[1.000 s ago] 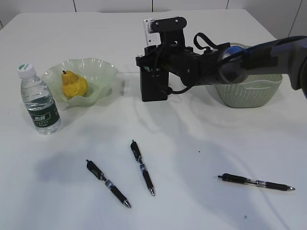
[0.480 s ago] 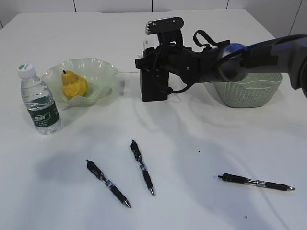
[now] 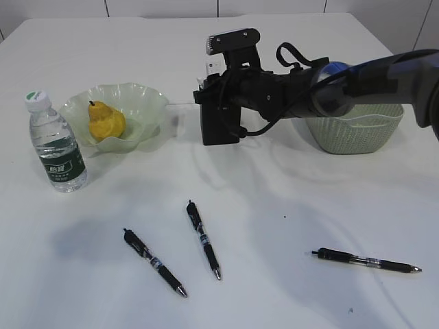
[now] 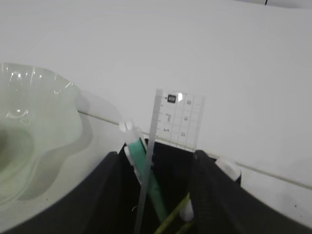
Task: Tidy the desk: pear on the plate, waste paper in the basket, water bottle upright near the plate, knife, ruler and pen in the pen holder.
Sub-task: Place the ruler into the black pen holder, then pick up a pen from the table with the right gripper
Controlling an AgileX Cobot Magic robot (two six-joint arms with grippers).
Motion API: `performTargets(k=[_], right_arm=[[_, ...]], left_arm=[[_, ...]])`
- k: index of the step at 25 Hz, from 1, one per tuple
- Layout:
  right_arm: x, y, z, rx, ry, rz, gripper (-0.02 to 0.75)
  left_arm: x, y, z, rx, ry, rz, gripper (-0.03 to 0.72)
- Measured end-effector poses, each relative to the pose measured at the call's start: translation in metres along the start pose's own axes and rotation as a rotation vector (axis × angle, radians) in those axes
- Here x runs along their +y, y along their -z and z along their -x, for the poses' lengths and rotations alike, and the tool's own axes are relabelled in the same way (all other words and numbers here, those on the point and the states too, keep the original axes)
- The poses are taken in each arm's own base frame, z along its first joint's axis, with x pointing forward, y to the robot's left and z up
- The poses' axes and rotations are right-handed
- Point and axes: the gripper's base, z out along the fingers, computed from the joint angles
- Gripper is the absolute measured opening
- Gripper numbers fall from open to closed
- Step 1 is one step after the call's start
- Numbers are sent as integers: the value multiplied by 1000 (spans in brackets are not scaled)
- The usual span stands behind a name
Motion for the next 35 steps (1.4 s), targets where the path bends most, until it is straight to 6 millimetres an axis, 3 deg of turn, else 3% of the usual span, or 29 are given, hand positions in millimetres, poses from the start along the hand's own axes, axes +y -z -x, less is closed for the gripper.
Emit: performTargets(k=[4,11,20,35], right_arm=[[1,3,1,49,0,14,375],[1,21,29,60,2,31,375],[2,41,49,126,6,60,375],[3,95,74,428,113,125,375]], left_arm=[[0,0,0,0,0,0,347],[0,0,0,0,0,0,346],[0,0,0,0,0,0,344],[0,0,0,0,0,0,342]])
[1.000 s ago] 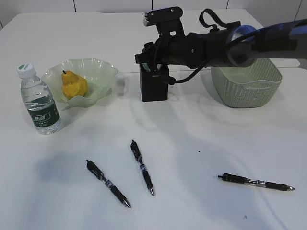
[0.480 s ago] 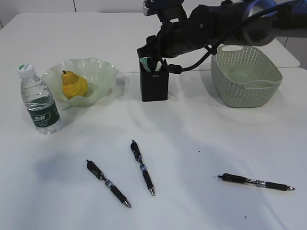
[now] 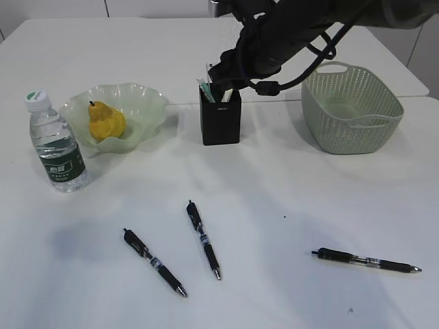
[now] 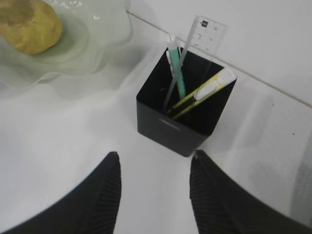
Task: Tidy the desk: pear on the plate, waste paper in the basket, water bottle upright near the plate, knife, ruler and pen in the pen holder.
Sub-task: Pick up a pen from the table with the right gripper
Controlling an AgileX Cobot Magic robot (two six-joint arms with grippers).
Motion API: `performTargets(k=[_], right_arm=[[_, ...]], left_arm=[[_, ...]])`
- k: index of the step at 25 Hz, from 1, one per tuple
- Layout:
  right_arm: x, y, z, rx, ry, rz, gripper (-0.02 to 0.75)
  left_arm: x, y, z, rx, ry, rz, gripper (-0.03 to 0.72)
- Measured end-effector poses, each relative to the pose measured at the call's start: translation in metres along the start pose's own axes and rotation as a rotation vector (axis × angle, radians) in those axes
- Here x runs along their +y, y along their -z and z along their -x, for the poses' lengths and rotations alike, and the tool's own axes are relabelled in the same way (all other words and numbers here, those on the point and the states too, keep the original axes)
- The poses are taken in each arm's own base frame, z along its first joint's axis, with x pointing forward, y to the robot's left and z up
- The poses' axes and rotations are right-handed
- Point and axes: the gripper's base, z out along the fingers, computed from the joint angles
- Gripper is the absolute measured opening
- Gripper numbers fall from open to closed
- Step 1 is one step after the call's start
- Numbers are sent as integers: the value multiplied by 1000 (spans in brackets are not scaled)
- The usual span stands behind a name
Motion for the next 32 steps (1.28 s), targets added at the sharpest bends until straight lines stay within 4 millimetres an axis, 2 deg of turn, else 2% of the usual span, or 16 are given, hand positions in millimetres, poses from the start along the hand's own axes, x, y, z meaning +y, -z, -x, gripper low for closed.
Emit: performTargets(k=[7,18,23,27,32], right_arm=[[1,27,-8,174,48,10,374],[-9,92,-11,371,159,-96,375],[-9,103,-18,465,152,-88,374],[-7,105,-18,460,122,-73,374],[-3,118,-16,433,124,-33,373]], left_arm=[[0,0,0,0,0,0,342],[0,0,0,0,0,0,342],[0,0,0,0,0,0,342],[0,0,0,0,0,0,342],[0,0,0,0,0,0,342]])
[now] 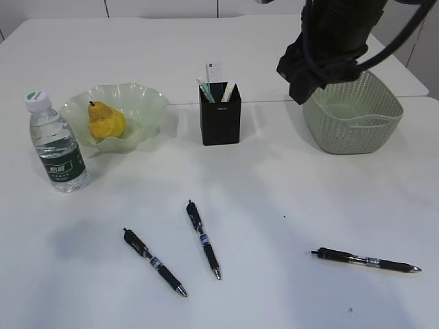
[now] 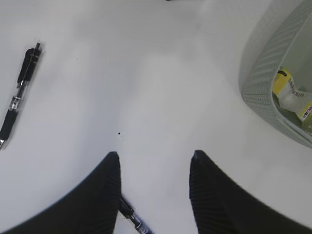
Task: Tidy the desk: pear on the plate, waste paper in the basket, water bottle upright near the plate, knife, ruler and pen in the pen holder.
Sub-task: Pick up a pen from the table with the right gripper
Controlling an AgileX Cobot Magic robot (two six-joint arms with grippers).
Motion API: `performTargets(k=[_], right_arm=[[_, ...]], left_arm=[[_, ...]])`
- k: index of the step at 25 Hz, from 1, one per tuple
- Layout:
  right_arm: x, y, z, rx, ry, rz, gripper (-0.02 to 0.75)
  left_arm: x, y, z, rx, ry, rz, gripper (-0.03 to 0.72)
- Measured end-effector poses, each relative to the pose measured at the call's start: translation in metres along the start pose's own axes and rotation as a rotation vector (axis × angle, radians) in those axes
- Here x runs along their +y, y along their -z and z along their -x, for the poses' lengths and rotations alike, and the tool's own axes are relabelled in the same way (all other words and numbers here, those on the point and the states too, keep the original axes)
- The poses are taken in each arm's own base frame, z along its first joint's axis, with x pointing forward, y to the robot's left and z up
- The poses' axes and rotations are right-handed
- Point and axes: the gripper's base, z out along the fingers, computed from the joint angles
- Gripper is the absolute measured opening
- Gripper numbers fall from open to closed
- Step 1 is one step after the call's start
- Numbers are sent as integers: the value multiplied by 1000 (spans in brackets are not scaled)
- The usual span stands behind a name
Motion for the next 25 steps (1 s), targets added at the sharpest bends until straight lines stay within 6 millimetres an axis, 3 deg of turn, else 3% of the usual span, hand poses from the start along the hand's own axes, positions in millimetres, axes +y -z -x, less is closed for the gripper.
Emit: performTargets(k=[4,9,16,25], right_arm=[[6,-7,-18,59,22,19,373],[19,-27,-60,201,71,64,373],[35,-32,-110,269,313,139,372],[32,-40,-112,227,425,90,372]], left_arm=[[0,0,0,0,-1,2,342],[0,0,0,0,-1,2,342],[0,0,0,-1,-2,5,341],[0,0,0,-1,-2,5,342]])
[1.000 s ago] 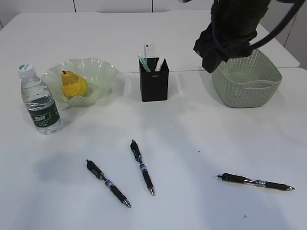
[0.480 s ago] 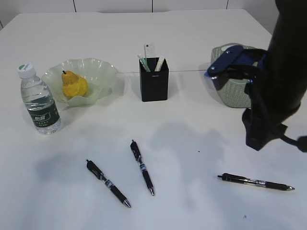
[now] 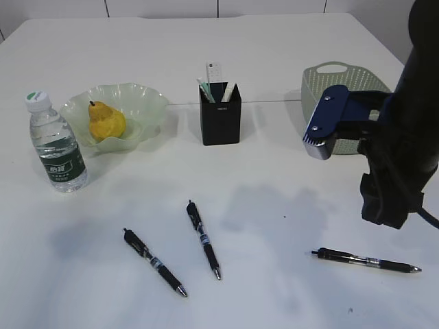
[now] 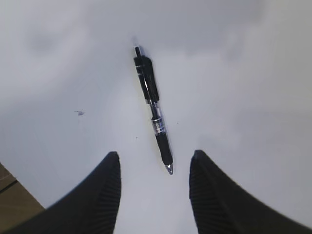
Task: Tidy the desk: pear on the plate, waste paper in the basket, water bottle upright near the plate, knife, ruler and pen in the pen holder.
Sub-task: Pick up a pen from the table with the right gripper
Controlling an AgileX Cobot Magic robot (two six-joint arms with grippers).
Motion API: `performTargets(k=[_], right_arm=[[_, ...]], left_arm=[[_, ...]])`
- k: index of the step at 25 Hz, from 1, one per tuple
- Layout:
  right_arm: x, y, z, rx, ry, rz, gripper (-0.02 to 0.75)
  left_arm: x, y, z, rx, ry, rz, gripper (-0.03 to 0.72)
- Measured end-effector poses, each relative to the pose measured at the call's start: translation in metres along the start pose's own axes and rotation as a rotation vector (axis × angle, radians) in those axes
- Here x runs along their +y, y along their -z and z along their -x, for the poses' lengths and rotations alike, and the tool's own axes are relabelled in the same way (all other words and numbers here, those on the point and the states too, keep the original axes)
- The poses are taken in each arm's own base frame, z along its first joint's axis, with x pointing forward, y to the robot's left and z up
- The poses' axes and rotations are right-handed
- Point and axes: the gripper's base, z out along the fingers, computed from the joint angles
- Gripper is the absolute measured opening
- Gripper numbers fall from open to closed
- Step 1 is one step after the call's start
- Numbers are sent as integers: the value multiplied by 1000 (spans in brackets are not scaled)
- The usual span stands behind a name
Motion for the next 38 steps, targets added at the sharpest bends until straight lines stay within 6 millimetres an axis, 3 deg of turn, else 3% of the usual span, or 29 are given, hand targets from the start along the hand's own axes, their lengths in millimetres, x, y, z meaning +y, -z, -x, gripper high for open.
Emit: performTargets(k=[13,20,27,38], right_arm=[[-4,0,9,-96,9,-40,373],[-3,0,11,-117,51,-37,435],[-4,0,12,-126,51,-40,442],[-7,-35,20,-37,262,18,442]], left_arm=[[0,0,0,0,0,0,342],[0,0,0,0,-1,2,342],[0,0,0,0,-3,2,342],[0,0,0,0,-3,2,341]])
